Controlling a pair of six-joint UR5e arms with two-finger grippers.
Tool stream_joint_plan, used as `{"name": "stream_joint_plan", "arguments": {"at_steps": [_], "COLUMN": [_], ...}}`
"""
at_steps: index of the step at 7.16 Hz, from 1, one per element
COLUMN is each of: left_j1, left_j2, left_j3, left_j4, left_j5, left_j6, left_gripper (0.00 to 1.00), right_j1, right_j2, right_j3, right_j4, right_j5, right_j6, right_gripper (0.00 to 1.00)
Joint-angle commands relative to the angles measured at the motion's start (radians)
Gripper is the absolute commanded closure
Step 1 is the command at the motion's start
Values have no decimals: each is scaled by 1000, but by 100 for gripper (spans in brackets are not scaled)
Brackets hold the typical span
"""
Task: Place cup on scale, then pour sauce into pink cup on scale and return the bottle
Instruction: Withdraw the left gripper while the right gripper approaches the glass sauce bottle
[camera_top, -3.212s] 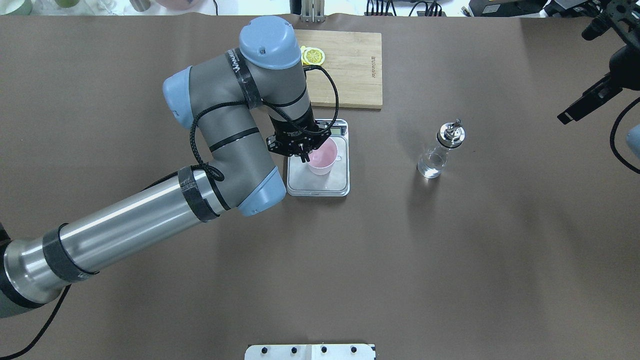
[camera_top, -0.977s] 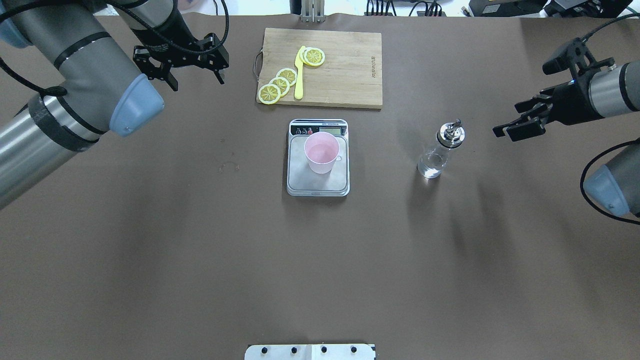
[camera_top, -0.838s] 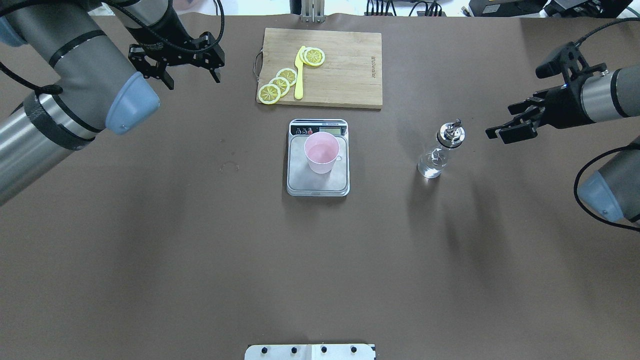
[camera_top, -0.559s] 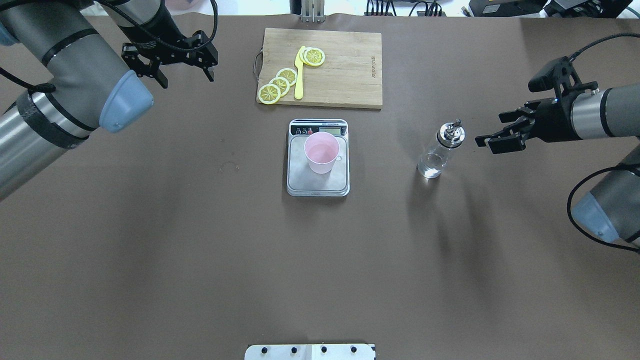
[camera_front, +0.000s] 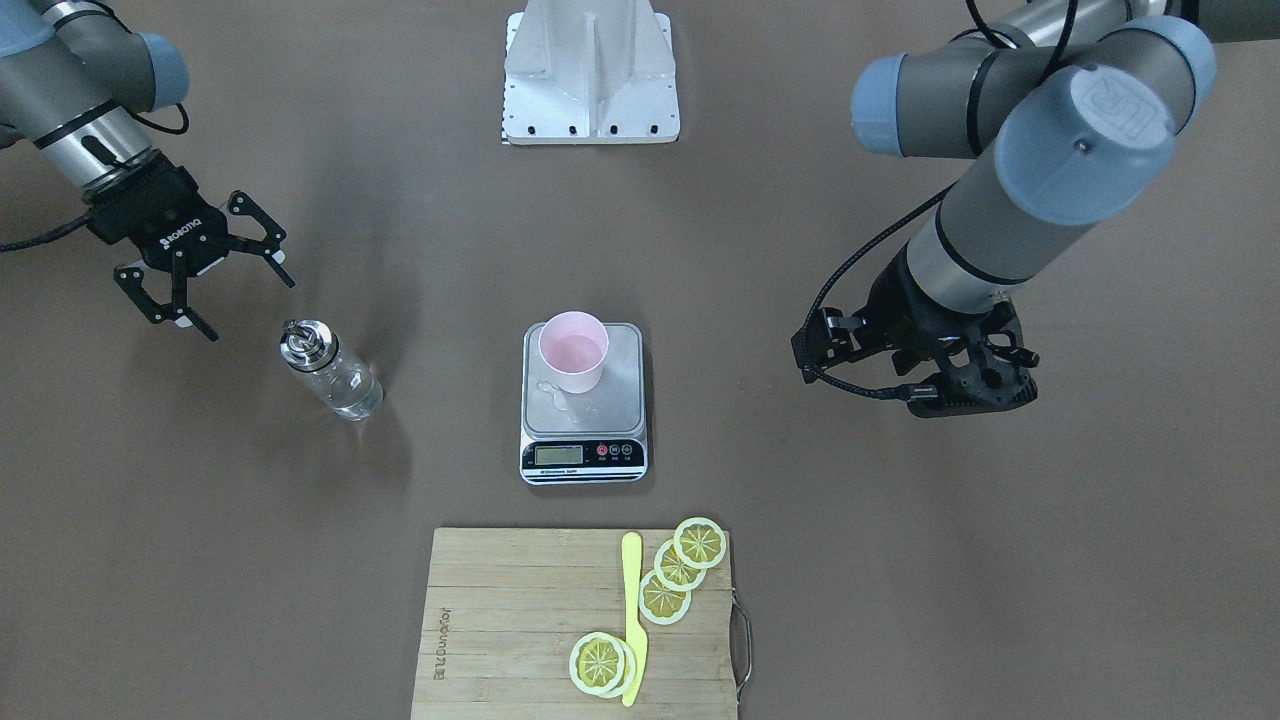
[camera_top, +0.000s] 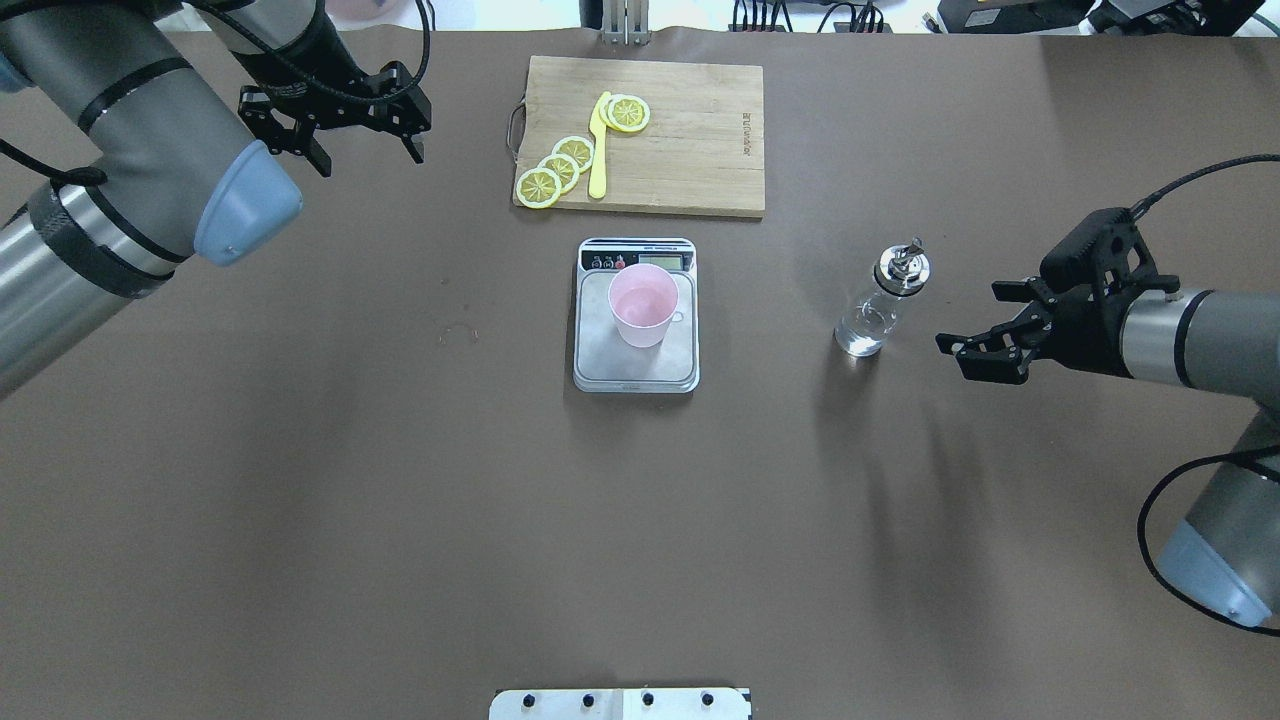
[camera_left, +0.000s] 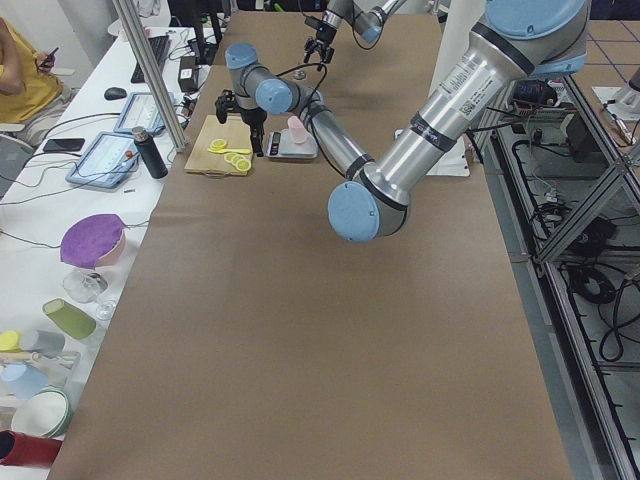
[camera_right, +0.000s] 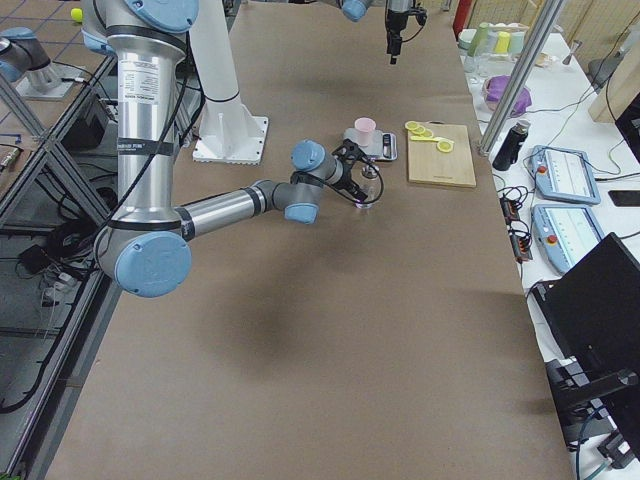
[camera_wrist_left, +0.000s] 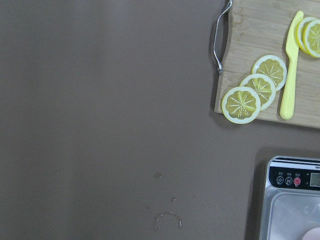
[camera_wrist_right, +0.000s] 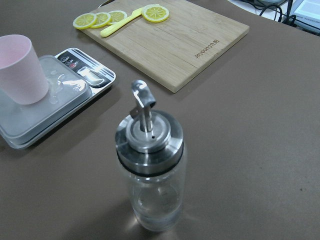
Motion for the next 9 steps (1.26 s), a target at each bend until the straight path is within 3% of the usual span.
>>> {"name": "stream_joint_plan", "arguments": {"at_steps": [1, 5, 8, 9], "left_j1": [0, 0, 0, 0], "left_j2": [0, 0, 9, 9], "left_j3": [1, 1, 0, 0], "left_j4": [0, 0, 0, 0], "left_j5": [0, 2, 3, 3], "left_j6": [2, 2, 2, 2], "left_gripper": [0, 0, 0, 0], "right_j1": [-103, -193, -202, -201], "right_j2": [-16, -3, 16, 44], "right_j3": [8, -1, -47, -92], "right_j4": [27, 30, 39, 92], "right_j5": [-176, -358, -359, -354], "right_j6": [11, 103, 102, 100], "right_gripper": [1, 3, 7, 7]}}
